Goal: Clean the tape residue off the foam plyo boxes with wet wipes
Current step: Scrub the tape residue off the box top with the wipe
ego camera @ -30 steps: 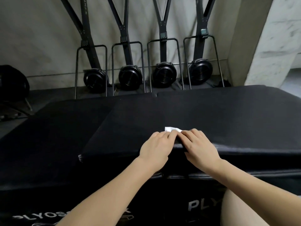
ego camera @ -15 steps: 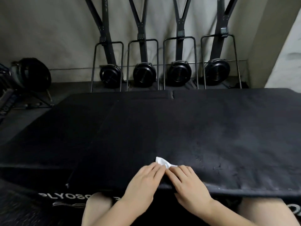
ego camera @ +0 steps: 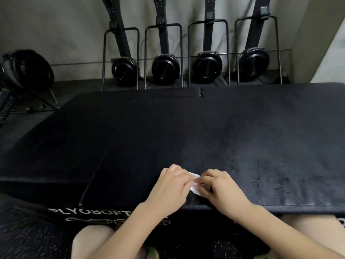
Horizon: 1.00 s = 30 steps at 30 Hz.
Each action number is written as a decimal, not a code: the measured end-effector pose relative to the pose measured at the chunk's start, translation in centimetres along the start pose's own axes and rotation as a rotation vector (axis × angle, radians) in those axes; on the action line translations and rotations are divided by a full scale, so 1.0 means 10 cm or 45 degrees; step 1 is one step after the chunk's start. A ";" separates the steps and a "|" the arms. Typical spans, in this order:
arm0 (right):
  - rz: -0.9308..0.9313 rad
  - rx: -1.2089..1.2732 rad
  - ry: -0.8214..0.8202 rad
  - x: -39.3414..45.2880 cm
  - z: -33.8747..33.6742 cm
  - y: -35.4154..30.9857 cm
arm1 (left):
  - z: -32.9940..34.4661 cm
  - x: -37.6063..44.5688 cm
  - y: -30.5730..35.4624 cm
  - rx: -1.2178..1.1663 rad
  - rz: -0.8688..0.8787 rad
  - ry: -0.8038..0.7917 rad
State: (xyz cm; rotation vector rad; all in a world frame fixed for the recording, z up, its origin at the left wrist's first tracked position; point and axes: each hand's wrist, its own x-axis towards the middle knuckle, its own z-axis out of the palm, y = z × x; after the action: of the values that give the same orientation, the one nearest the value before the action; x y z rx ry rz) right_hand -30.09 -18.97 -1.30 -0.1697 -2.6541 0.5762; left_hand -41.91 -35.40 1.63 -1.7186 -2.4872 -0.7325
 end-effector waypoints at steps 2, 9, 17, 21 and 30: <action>0.001 -0.007 -0.006 0.08 -0.01 0.03 | 0.00 0.08 -0.01 -0.010 -0.039 -0.048; -0.009 0.075 -0.127 0.15 -0.03 0.00 | -0.03 0.03 -0.03 0.202 -0.019 -0.130; -0.101 -0.051 -0.019 -0.17 0.03 -0.10 | 0.23 -0.25 0.02 0.211 -0.006 -0.049; -0.059 -0.097 0.103 0.27 0.13 0.07 | 0.14 0.21 -0.08 0.344 -0.035 -0.022; 0.064 -0.106 0.016 0.74 0.10 0.25 | 0.06 0.72 -0.16 0.437 -0.158 -0.160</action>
State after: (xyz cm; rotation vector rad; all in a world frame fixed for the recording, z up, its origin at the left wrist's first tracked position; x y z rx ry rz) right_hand -37.17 -15.53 -0.44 -0.2640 -2.6699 0.4792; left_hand -46.00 -29.34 2.59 -1.5424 -2.6271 -0.1871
